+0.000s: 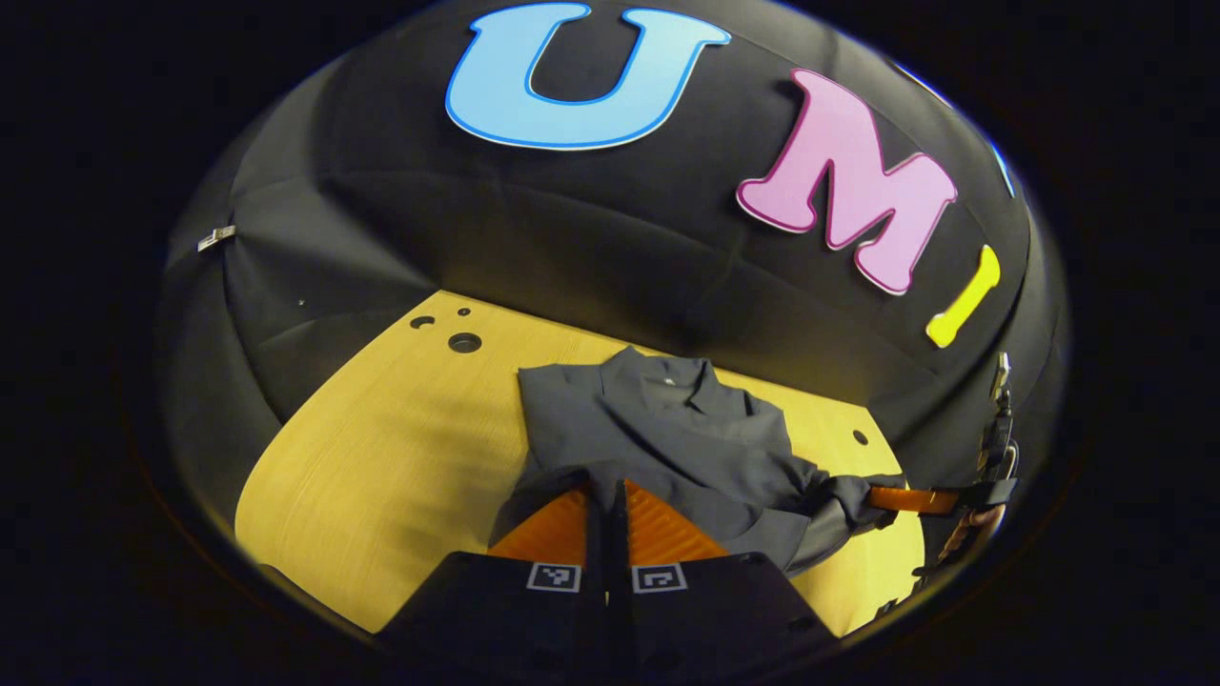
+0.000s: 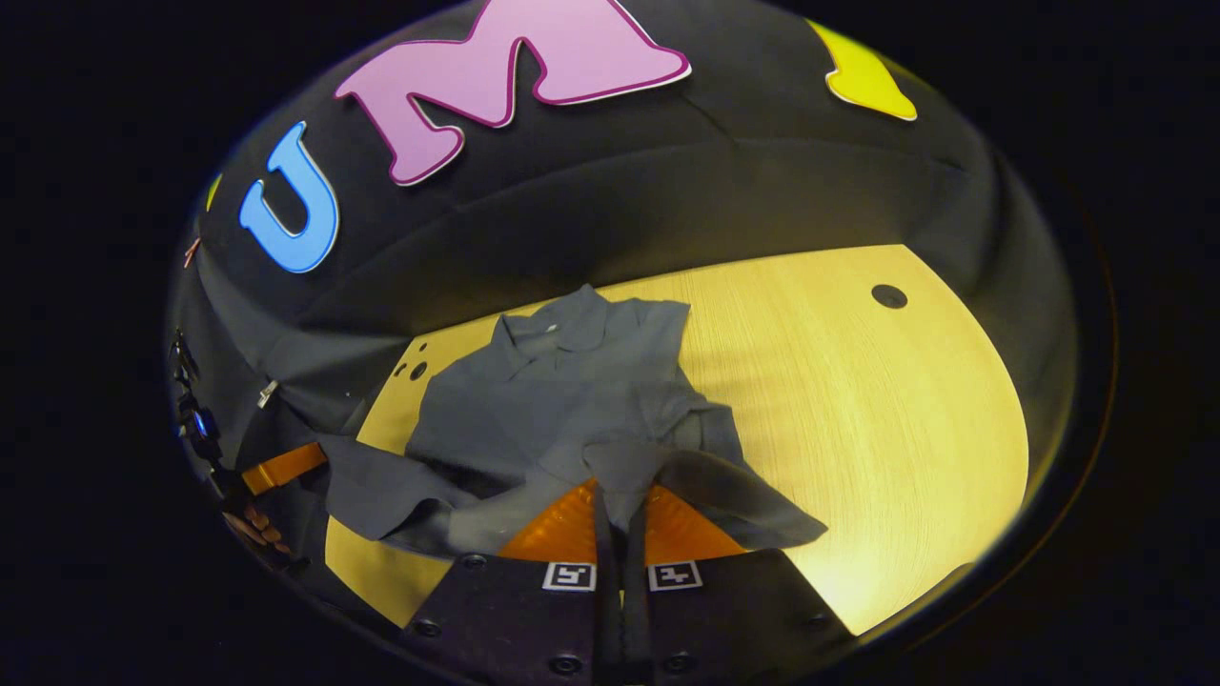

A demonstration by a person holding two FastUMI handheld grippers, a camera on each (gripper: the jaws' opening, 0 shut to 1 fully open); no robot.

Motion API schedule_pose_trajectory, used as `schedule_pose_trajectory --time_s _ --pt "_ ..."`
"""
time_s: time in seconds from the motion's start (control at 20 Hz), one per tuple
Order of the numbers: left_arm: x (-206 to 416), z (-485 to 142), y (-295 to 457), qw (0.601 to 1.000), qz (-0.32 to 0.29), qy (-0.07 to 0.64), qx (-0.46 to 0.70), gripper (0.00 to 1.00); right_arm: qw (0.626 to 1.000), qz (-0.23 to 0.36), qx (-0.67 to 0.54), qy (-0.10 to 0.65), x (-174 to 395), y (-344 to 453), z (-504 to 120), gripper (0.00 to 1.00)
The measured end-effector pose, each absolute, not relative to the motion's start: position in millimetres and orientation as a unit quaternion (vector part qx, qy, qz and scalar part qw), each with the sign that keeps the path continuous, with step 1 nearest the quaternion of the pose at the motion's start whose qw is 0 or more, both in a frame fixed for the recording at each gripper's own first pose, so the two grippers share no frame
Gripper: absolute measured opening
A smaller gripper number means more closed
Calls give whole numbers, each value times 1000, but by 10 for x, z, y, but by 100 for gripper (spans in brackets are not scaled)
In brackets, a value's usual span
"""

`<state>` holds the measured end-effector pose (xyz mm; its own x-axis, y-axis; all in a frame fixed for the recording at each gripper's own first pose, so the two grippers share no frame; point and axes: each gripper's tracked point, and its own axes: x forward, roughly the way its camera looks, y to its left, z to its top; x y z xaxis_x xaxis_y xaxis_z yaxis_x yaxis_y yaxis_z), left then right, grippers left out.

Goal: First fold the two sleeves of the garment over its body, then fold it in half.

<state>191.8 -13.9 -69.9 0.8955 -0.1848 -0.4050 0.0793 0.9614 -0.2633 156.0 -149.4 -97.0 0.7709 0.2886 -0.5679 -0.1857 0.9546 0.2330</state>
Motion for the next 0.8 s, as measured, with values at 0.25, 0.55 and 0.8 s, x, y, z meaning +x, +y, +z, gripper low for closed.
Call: schedule_pose_trajectory --time_s 0.25,0.55,0.8 --pt "2426 -573 -74 971 -68 199 -117 5 946 124 94 286 2070 -1416 -817 5" --pt "3066 -664 32 970 -51 185 -147 6 952 121 106 260 2665 -1282 -770 5" --pt "3475 -782 73 973 -47 175 -139 5 956 118 96 249 3058 -1177 -885 5"
